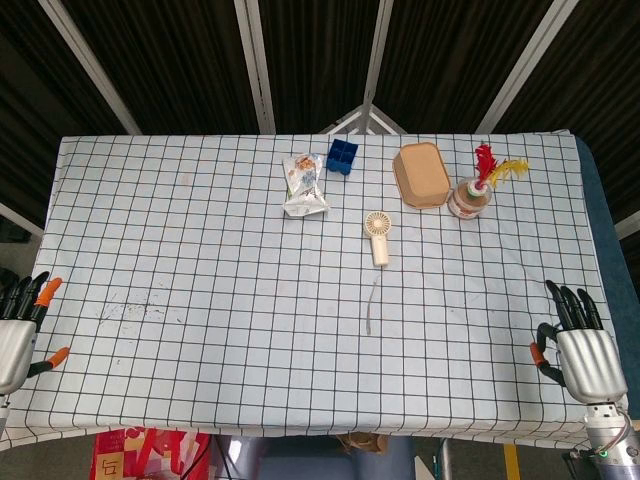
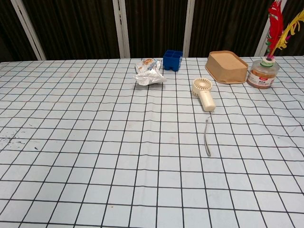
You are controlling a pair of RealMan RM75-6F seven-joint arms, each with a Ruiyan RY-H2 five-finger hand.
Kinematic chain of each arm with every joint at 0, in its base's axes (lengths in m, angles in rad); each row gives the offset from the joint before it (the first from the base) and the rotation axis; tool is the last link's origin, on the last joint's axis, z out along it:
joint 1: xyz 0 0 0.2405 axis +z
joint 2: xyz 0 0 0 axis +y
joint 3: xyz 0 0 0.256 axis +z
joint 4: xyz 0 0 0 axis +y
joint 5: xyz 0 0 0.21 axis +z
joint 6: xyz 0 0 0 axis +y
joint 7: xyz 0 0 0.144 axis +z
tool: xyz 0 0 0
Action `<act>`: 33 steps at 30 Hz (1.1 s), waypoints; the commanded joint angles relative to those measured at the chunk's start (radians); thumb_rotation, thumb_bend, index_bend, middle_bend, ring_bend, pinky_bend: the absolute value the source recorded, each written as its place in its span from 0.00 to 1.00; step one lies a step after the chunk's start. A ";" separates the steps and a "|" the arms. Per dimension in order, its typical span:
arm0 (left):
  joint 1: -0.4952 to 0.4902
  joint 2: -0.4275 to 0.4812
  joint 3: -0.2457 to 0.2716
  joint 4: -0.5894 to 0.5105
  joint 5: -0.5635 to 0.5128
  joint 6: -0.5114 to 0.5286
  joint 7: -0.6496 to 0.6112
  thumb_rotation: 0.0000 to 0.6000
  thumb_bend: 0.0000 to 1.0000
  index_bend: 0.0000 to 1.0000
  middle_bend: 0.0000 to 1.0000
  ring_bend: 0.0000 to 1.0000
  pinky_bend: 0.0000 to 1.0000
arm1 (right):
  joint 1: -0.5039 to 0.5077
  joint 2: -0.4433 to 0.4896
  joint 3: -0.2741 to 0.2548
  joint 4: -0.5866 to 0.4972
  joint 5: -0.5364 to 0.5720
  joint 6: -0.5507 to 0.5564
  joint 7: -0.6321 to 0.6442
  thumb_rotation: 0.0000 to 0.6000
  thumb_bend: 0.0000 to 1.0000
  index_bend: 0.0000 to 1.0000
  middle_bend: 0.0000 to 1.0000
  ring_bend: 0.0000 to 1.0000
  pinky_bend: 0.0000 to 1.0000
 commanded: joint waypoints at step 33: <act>0.009 0.006 -0.002 -0.014 -0.007 0.010 -0.010 1.00 0.03 0.00 0.00 0.00 0.00 | 0.022 -0.010 0.004 -0.005 -0.014 -0.017 0.032 1.00 0.30 0.00 0.00 0.00 0.01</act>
